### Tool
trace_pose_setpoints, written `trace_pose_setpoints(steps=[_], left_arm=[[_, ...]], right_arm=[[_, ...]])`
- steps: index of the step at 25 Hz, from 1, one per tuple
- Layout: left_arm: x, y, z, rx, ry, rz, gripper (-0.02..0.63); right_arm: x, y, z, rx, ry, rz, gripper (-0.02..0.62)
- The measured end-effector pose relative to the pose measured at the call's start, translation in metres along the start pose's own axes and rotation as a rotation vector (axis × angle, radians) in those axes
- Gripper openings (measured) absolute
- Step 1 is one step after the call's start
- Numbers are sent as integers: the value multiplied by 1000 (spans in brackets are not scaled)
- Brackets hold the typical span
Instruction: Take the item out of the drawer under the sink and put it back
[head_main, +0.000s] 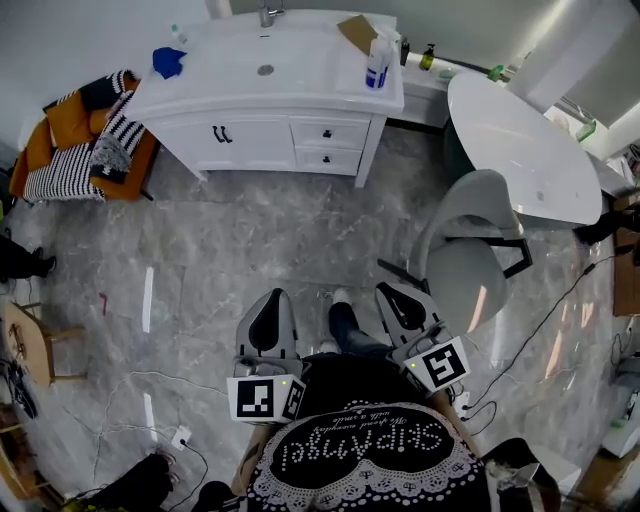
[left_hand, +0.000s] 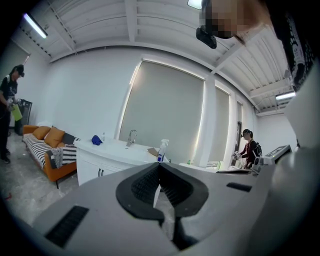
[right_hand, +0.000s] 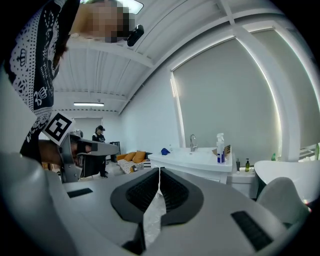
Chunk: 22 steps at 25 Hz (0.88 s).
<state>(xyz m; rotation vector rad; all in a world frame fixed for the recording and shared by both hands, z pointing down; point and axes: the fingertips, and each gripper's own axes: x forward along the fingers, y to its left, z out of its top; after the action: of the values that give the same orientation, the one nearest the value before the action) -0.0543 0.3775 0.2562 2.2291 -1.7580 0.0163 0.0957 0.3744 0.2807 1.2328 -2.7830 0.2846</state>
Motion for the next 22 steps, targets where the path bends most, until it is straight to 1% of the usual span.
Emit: trace_pose_setpoints(steps=[3, 6, 9, 17, 22], left_arm=[[18, 1, -2, 10, 26, -15, 3], [38, 5, 4, -1, 19, -3, 3], [55, 11, 1, 15, 39, -5, 3], [89, 21, 10, 12, 34, 0, 3], [102, 23, 11, 8, 26, 7, 3]], right_arm=[[11, -15, 3, 4, 10, -2, 20], [25, -31, 2, 7, 22, -6, 20], [40, -43, 3, 8, 26, 0, 20], [69, -66, 12, 0, 29, 7, 20], [76, -78, 12, -8, 33, 5, 20]])
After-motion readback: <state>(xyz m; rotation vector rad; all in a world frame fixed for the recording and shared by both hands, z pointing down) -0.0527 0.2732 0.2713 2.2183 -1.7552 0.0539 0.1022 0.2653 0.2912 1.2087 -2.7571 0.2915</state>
